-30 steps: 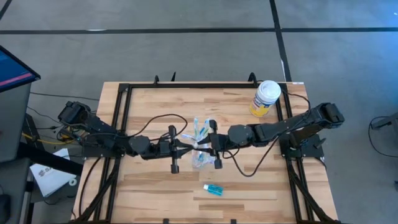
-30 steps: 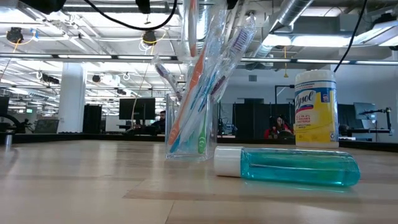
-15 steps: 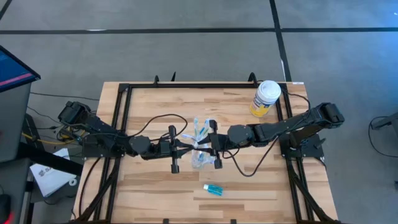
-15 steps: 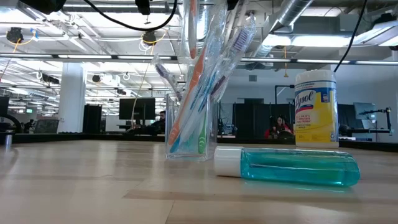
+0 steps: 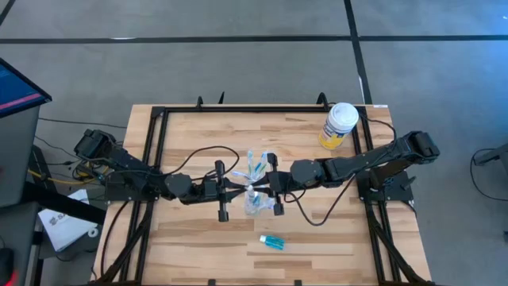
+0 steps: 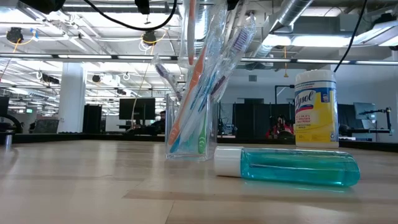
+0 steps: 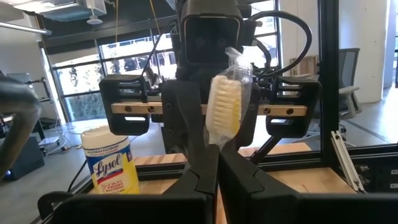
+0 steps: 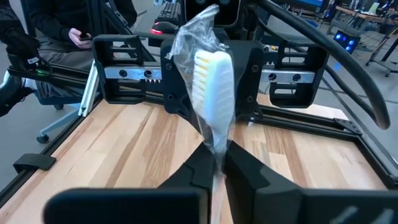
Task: Pick & Place toothbrushing station
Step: Put the orange toothbrush into the transparent organizer
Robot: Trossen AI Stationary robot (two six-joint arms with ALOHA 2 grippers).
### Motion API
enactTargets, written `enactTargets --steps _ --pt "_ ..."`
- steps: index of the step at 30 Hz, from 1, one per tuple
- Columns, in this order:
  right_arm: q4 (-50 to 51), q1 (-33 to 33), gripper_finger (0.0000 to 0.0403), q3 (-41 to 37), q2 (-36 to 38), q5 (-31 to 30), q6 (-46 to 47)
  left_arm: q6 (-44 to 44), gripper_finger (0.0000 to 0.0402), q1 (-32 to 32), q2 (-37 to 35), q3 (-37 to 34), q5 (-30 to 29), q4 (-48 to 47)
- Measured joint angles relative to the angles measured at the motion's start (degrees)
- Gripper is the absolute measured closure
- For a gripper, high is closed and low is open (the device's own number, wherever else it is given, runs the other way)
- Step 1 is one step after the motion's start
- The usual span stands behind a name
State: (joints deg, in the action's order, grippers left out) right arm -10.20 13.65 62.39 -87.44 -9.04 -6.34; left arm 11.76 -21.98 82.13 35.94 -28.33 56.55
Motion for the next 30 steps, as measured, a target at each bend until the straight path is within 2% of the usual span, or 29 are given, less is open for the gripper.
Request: enactTargets --steps 7,14,21,30 --pt "0.0 -0.1 0.0392 0.0 0.0 0.0 -0.1 0.0 0.0393 0.0 0.0 0.0 -0.1 0.1" --pt "0.0 -0.3 0.0397 0.0 0.0 -0.1 -0.1 0.0 0.0382 0.0 0.0 0.0 -4.4 0.2" --pt "-0.3 -0.3 0.0398 0.0 0.1 0.0 -0.3 0.0 0.0355 -0.3 -1.3 -0.2 -4.8 -0.6" --pt "1.2 -1.4 0.0398 -0.1 1.1 0.0 -0.3 -0.8 0.0318 -1.0 -5.3 -0.2 -7.3 -8.1"
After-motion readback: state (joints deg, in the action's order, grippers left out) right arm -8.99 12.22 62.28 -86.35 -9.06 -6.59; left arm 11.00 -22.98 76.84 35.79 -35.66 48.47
